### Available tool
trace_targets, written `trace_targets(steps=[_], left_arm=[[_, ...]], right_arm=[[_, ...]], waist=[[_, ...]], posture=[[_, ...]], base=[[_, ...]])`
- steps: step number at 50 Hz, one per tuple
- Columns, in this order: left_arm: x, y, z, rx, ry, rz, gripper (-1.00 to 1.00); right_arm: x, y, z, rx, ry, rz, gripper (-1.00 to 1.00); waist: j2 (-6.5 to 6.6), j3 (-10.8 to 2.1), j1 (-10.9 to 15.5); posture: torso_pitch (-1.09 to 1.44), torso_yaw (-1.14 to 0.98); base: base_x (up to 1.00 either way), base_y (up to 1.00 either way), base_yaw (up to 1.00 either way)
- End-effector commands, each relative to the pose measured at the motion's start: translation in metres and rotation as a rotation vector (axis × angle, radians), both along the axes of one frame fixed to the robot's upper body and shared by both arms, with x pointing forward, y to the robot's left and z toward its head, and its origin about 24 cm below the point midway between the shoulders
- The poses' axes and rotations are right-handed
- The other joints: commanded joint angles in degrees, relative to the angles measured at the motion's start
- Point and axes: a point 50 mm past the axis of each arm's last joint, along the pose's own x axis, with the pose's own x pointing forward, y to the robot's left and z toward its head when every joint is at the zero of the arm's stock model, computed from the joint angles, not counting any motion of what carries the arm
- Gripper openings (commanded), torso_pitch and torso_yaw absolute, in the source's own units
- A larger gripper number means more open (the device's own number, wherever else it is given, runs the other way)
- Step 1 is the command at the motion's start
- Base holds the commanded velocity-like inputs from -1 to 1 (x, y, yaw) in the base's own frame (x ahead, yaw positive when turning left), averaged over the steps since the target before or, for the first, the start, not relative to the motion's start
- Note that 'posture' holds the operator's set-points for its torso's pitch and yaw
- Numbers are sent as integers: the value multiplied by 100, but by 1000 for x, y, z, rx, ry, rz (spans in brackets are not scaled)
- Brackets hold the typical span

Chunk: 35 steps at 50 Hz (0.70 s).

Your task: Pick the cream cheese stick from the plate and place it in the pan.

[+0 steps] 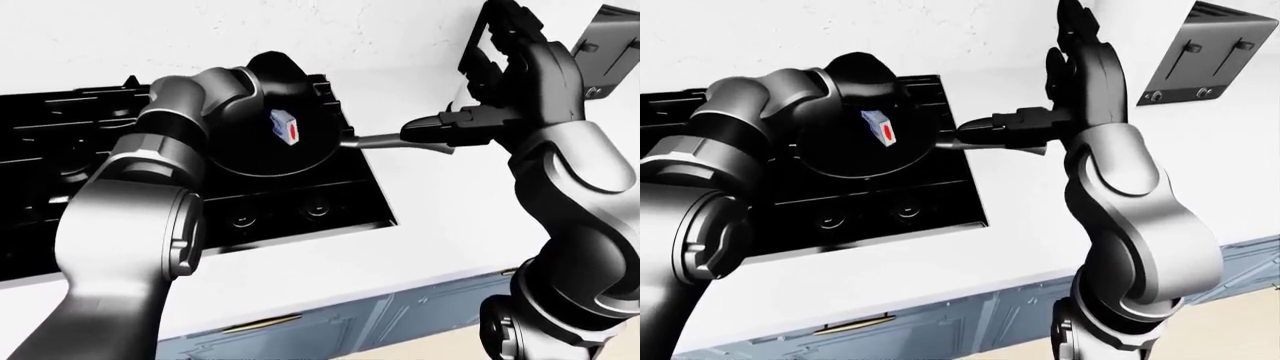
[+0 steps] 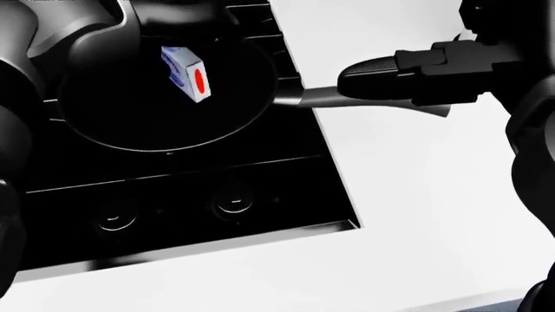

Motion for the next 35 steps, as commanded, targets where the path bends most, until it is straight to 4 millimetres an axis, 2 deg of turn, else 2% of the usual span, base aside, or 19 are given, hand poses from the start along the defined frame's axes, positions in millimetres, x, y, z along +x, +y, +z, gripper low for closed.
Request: trace_targets(steps=[1, 4, 7, 8, 9, 12, 21, 22, 27, 35], left_arm=[[-2, -3, 29, -42, -97, -13, 3], [-2, -3, 29, -44, -100, -13, 4], [-3, -4, 33, -52, -105, -12, 18], [-3, -4, 34, -53, -104, -11, 28], [-3, -3, 35, -57, -103, -8, 67], [-4, -3, 41, -56, -106, -3, 100], [-6, -3, 53, -61, -114, 1, 100], [-7, 1, 65, -149, -15, 62, 100], [-7, 9, 71, -219, 59, 107, 100], [-6, 21, 81, -403, 187, 182, 100]], right_arm=[[-5, 0, 13, 1, -77, -3, 100], [-5, 0, 12, 0, -76, -3, 100], [-5, 0, 13, 0, -76, -2, 100], [-5, 0, 13, 0, -76, -3, 100], [-5, 0, 13, 0, -76, -2, 100], [-5, 0, 14, 2, -78, -2, 100], [-8, -3, 17, 9, -87, -5, 100], [-9, 0, 18, 9, -92, -1, 100], [-8, 5, 20, 4, -92, 5, 100], [9, 12, 49, -18, -112, 12, 100]], waist=[[-4, -175, 0], [-5, -174, 2], [-8, -176, 3], [-9, -176, 4], [-10, -175, 4], [-10, -171, 6], [-15, -163, 15], [-16, -162, 16], [9, -146, 26], [36, -147, 24]], posture=[[0, 0], [0, 0], [0, 0], [0, 0], [0, 0], [0, 0], [0, 0], [0, 0], [0, 0], [0, 0]], base=[[0, 0, 0], [0, 0, 0], [0, 0, 0], [0, 0, 0], [0, 0, 0], [0, 0, 0], [0, 0, 0], [0, 0, 0], [0, 0, 0], [0, 0, 0]])
